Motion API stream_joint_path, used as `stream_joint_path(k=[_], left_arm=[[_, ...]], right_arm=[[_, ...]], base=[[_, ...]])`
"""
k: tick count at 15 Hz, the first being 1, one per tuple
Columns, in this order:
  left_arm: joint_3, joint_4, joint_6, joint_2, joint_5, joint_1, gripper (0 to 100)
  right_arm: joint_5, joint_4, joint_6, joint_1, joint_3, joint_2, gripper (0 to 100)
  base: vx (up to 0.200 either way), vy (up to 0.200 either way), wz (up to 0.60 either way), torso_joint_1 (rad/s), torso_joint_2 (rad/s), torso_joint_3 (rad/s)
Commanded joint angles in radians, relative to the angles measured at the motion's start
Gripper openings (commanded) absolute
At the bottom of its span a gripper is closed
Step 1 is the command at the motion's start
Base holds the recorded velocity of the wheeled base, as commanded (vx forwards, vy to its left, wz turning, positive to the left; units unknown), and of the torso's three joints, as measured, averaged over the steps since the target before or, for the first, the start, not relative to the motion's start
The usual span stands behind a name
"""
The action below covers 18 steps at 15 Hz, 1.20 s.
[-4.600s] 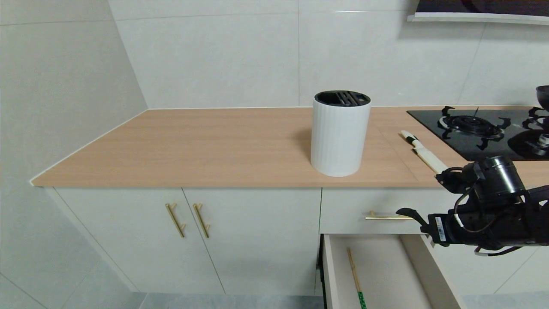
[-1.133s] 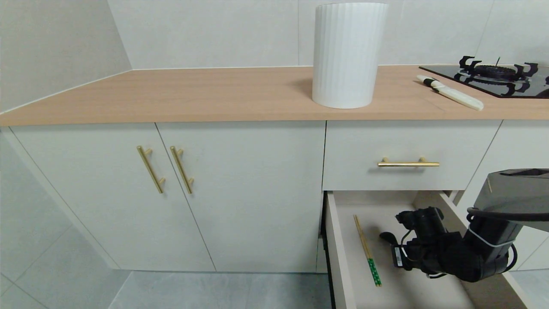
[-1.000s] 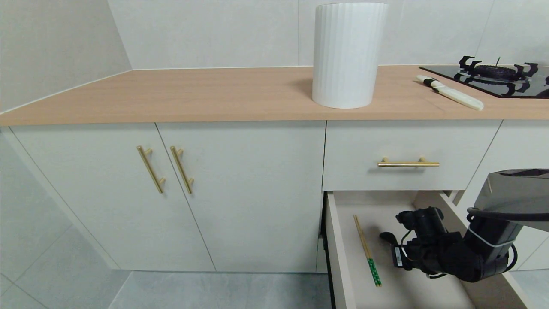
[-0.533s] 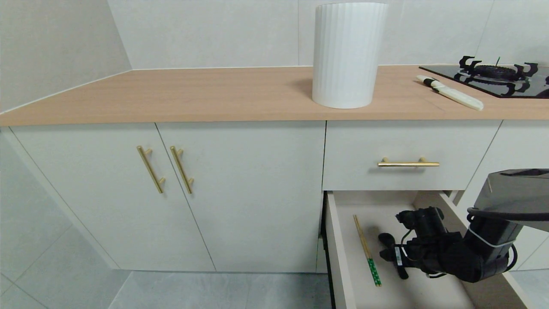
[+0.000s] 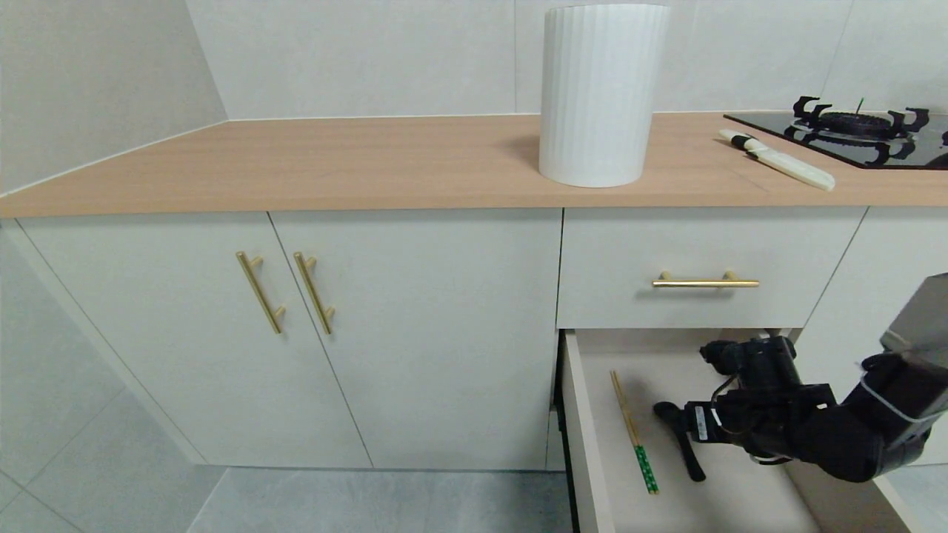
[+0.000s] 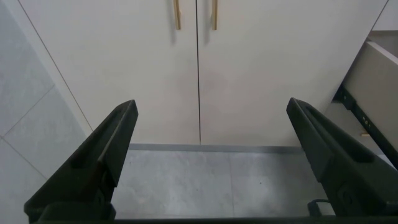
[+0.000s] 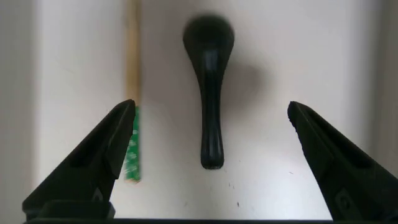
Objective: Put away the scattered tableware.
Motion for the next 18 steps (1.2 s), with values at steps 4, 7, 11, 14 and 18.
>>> stream_joint_path(k=[4,7,11,14,18], left_arm=[[0.000,0.000,0.000,0.000,0.001,0.000,100],[0.000,0.000,0.000,0.000,0.001,0.000,100],[0.000,0.000,0.000,0.000,0.001,0.000,100],[0.000,0.000,0.000,0.000,0.001,0.000,100],[0.000,0.000,-0.003,0.000,0.001,0.000,100]], right_arm=[[0.025,0.305,-0.003,0.114,0.002,-0.457,100],[0.023,0.371,-0.008,0.150,-0.002,-0.537,100],[0.019,0.402,-0.028,0.159,-0.002,-0.582,100],[0.017,0.402,-0.029,0.163,0.001,-0.583,100],[0.016,0.402,-0.029,0.177,0.005,-0.580,100]], base=[[0.000,0.000,0.00,0.000,0.00,0.000],[0.000,0.000,0.00,0.000,0.00,0.000],[0.000,0.000,0.00,0.000,0.00,0.000],[0.000,0.000,0.00,0.000,0.00,0.000],[-0.150,0.000,0.00,0.005,0.00,0.001]])
